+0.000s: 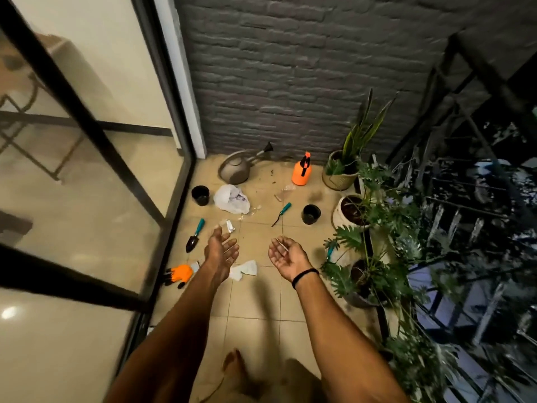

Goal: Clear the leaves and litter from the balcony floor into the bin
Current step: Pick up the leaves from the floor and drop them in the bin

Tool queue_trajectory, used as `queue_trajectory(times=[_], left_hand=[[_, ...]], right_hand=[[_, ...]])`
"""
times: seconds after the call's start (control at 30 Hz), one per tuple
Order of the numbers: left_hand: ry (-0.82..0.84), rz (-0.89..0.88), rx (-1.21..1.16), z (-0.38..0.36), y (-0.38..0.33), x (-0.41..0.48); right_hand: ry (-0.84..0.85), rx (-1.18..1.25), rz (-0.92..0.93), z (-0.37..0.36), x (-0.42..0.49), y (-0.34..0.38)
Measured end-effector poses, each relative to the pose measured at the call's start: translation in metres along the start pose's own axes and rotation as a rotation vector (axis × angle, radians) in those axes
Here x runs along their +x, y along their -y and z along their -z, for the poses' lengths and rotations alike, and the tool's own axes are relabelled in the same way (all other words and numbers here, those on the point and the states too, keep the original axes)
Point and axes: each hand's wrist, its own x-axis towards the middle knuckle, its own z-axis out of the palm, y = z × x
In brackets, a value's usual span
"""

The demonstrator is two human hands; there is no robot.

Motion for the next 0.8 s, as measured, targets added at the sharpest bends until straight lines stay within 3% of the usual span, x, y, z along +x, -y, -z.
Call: queue_trajectory(times=[0.37, 0.53, 0.8], left_hand=[[-0.068, 0.062, 0.076, -0.126, -0.057, 0.118], [-0.17, 0.013, 0.151, -0.196, -0.082, 0.169], [-0.222, -0.095, 0.232, -0.285, -0.13, 0.261]], right_hand=[[-0.05, 0.141, -0.027, -0.045, 0.122, 0.123], [-0.012, 0.171, -0.085, -0.068, 0.189, 0.189], [-0.107, 0.15, -0.12, -0.114, 0.286, 0.279]])
